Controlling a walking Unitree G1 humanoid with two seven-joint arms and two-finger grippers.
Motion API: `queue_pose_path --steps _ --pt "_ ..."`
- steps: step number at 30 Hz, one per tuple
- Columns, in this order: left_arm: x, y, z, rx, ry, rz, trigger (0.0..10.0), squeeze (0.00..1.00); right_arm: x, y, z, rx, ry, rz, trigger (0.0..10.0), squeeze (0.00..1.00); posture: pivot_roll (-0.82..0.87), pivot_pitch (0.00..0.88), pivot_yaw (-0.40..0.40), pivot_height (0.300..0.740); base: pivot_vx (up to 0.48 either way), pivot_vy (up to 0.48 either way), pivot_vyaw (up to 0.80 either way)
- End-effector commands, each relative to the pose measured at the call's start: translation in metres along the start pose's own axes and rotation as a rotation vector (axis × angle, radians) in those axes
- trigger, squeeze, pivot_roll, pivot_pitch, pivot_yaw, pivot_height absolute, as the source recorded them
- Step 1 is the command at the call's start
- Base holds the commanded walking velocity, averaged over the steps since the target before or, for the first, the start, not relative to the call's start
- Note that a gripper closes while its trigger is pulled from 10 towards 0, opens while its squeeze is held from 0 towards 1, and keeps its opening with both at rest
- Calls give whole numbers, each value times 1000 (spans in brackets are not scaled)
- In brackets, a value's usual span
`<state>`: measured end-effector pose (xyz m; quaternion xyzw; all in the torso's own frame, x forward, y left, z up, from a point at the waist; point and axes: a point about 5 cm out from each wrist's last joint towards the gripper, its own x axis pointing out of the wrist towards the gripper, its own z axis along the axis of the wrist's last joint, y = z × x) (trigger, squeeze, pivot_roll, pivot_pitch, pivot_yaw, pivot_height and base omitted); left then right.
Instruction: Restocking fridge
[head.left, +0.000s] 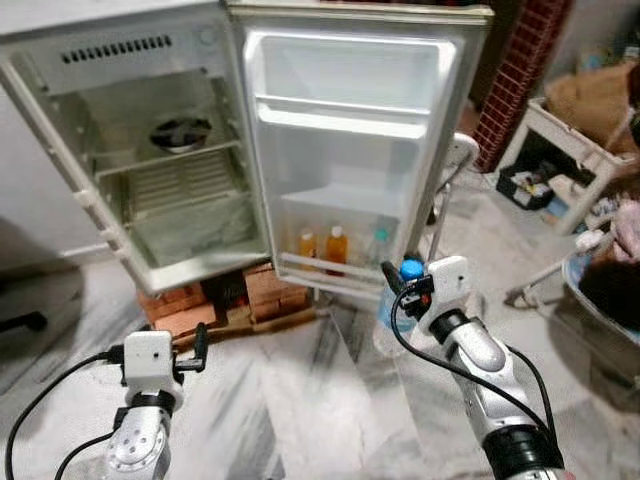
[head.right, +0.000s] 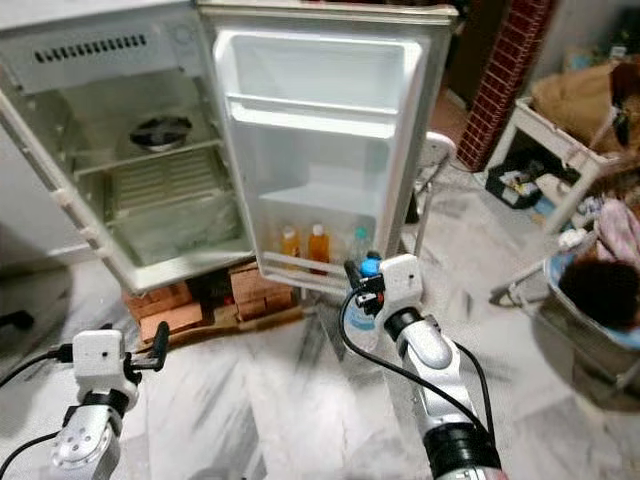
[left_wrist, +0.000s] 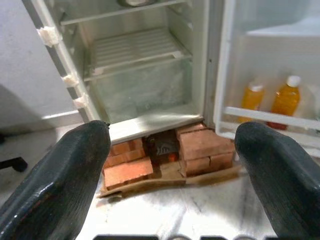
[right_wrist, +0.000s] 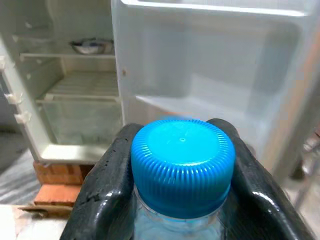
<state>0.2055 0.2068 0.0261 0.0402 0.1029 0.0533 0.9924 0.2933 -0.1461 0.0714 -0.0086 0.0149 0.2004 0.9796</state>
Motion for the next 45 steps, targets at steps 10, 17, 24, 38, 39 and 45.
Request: queue_pose_path --steps 10,17,24,38,39,45 --pt "1 5 0 7 -3 22 10000 0 7 11 9 2 -46 70 10000 0 48 30 -13 740 392 0 0" --pt "1 5 0 10 -2 20 10000 0 7 11 9 4 -47 75 10000 0 48 31 -10 740 391 0 0" --pt "1 7 0 12 5 31 10000 0 5 17 6 20 -28 131 10000 0 47 44 -11 740 374 0 0" --pt "-1 9 -4 12 23 51 10000 0 2 36 2 21 -8 308 10000 0 50 38 -11 740 22 0 215" --pt "0 9 -4 12 23 51 10000 0 2 35 3 24 -10 301 10000 0 48 38 -10 740 0 0 794" --pt "0 8 -4 13 22 48 10000 0 3 32 4 29 -12 286 10000 0 45 38 -9 740 0 219 790"
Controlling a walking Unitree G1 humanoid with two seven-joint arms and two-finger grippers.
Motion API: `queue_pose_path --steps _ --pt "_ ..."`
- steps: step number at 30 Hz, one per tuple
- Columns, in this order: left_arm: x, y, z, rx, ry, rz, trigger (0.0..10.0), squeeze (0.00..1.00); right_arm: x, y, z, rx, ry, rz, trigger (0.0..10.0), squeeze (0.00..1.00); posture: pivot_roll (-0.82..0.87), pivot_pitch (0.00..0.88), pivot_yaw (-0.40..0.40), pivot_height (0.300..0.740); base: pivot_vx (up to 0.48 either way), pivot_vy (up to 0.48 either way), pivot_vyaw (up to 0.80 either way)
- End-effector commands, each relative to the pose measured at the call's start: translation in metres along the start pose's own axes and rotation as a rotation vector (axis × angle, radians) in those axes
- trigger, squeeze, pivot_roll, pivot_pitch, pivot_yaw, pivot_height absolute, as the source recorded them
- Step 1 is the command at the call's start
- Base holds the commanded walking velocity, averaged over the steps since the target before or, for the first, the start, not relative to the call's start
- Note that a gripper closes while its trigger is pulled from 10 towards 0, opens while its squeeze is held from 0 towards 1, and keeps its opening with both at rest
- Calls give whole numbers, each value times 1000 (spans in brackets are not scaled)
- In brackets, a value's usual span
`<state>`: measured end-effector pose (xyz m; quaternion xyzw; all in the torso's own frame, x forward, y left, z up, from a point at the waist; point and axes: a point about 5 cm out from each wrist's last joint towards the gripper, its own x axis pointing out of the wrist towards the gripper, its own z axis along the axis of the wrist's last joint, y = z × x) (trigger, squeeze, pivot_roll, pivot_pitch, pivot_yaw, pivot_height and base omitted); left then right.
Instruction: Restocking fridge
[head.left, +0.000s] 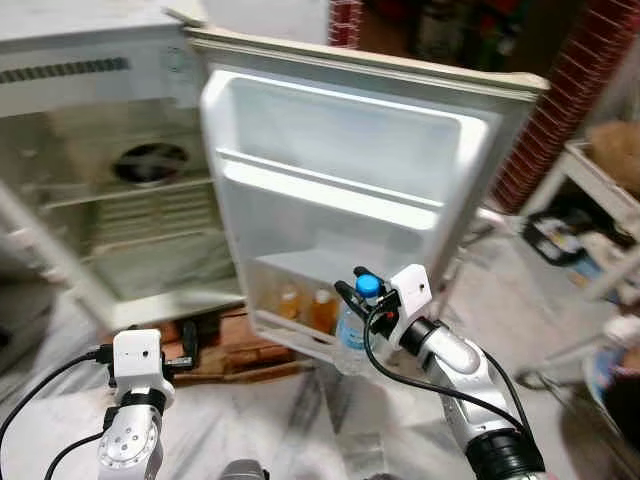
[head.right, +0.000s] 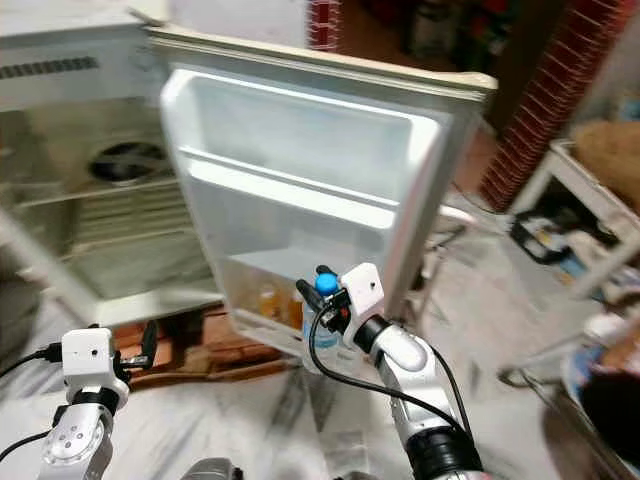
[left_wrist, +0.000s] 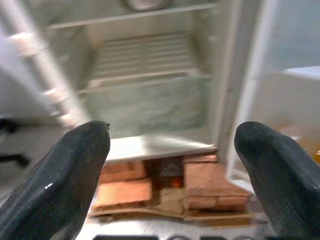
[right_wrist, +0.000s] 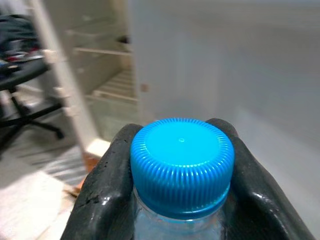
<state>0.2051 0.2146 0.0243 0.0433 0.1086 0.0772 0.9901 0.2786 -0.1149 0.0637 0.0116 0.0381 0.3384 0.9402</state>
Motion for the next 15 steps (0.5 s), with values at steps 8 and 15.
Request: queue_pose_path --steps 8,15 --pt "0 -1 -1 16 8 -6 10000 0 2 -7 14 -24 -55 -34 10000 0 44 41 -10 740 0 310 174" --pt "-1 -2 -2 19 12 -8 10000 0 2 -17 18 -61 -72 -130 10000 0 45 50 -14 740 0 39 0"
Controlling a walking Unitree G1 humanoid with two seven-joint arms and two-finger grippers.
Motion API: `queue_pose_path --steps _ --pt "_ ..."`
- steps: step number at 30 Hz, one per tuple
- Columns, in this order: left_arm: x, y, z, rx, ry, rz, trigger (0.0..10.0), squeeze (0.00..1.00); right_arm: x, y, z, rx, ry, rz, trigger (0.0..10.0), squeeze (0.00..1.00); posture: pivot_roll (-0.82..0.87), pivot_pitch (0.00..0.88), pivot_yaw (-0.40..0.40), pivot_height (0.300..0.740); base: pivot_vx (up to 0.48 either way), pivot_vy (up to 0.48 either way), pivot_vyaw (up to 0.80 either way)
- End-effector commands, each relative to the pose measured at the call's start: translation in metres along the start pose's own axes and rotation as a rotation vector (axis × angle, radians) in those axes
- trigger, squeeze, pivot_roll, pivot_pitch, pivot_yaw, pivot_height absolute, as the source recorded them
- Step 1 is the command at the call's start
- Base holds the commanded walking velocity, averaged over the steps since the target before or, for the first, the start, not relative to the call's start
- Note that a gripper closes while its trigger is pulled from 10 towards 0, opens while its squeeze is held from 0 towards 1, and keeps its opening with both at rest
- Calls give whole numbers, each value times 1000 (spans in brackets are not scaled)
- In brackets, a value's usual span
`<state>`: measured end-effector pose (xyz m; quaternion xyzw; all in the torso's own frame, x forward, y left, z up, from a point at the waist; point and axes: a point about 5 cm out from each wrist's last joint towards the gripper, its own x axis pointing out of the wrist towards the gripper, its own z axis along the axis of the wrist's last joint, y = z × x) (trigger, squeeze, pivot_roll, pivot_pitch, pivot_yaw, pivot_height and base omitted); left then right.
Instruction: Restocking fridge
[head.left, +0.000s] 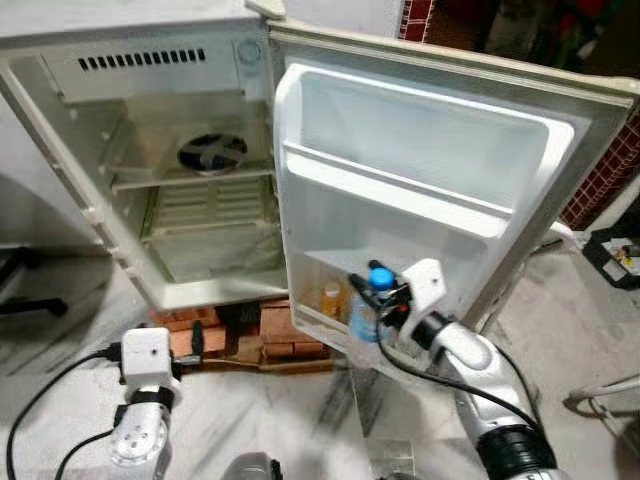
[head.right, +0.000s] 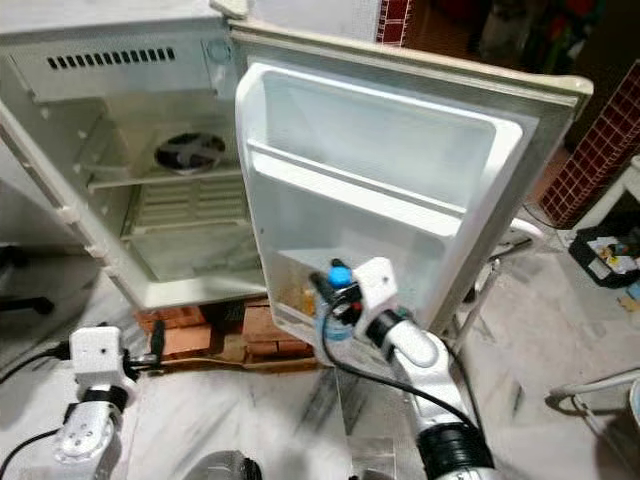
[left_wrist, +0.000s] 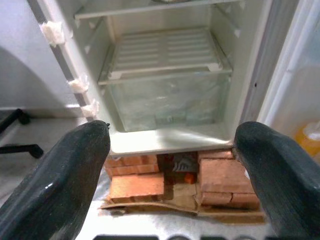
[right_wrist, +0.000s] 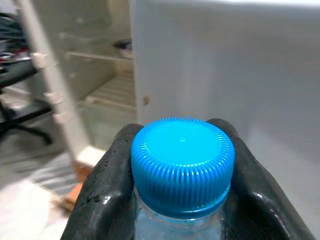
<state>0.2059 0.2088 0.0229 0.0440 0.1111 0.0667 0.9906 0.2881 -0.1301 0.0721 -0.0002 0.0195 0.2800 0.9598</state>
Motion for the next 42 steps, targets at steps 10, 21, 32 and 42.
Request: queue_pose_path --steps 10,21,32,42 --pt "-3 5 -2 18 9 18 10000 0 6 -1 10 -23 -55 -22 10000 0 51 53 -13 720 0 0 0" --pt "-4 6 -1 23 -8 32 10000 0 5 1 8 -19 -54 -18 10000 0 49 52 -11 640 0 0 0" --pt "-3 7 -1 26 -7 34 10000 0 6 0 8 -29 -58 -35 10000 0 50 46 -6 625 0 0 0" --pt "-3 9 1 24 -18 31 10000 0 7 1 9 -37 -65 -39 10000 0 53 52 -7 625 0 0 0"
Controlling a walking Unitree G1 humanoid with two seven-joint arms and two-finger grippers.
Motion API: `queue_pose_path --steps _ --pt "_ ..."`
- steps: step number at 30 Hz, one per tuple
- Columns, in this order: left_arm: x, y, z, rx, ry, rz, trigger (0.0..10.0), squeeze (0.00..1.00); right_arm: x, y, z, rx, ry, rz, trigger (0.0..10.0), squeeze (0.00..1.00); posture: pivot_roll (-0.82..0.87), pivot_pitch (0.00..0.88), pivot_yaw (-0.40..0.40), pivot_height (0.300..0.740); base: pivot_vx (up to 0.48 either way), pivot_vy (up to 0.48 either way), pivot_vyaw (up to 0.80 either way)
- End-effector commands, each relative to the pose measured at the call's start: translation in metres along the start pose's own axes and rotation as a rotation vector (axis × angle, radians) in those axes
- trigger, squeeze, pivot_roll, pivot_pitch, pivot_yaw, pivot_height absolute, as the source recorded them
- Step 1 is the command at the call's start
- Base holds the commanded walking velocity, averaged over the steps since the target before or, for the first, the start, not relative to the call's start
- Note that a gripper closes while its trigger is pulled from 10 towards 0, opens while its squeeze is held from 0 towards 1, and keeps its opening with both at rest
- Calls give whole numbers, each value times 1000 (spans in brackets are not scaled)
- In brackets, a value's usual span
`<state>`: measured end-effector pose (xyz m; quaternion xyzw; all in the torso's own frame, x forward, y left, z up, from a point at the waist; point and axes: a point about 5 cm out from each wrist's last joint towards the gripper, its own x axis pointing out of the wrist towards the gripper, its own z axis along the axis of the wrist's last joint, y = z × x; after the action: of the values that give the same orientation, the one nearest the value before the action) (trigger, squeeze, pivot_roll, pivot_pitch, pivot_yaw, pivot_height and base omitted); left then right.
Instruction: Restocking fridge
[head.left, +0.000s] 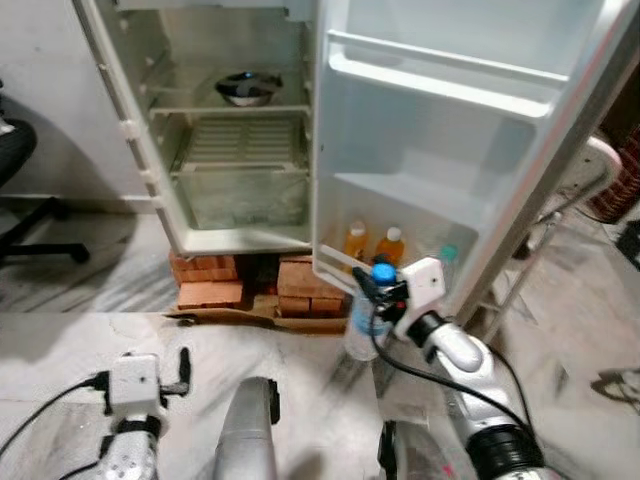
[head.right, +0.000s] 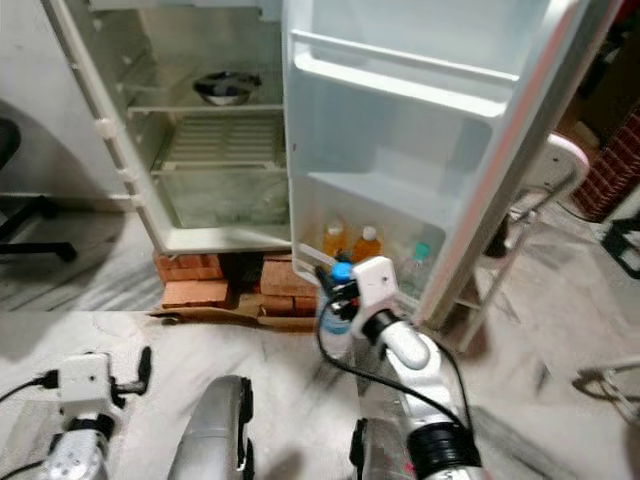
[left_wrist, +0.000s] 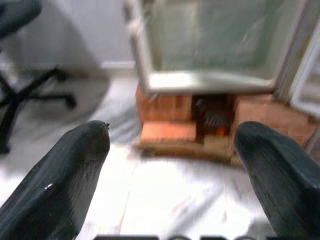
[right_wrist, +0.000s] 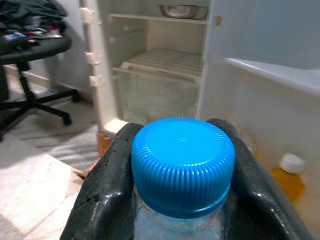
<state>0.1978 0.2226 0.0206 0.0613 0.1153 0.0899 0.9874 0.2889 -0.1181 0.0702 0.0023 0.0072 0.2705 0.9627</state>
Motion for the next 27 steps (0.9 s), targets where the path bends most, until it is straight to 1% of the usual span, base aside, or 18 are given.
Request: queue_pose_path --steps 1,6,9,19,27 --pt "2 -5 6 -7 -28 -21 10000 0 0 -9 11 -37 -42 -21 10000 0 54 50 -8 625 0 0 0" --pt "1 -7 5 -10 -27 -26 10000 0 2 -8 11 -42 -49 -20 10000 0 51 48 -8 625 0 0 0" --pt "1 -8 5 -12 -28 -32 10000 0 2 -6 12 -44 -55 -11 10000 0 51 48 -9 625 251 0 0" --pt "2 -9 5 -19 -29 -35 10000 0 2 -10 14 -56 -61 -4 10000 0 47 45 -14 625 290 0 0" --pt "2 -11 5 -21 -28 -40 10000 0 2 -7 13 -58 -63 7 10000 0 49 46 -14 625 291 0 0"
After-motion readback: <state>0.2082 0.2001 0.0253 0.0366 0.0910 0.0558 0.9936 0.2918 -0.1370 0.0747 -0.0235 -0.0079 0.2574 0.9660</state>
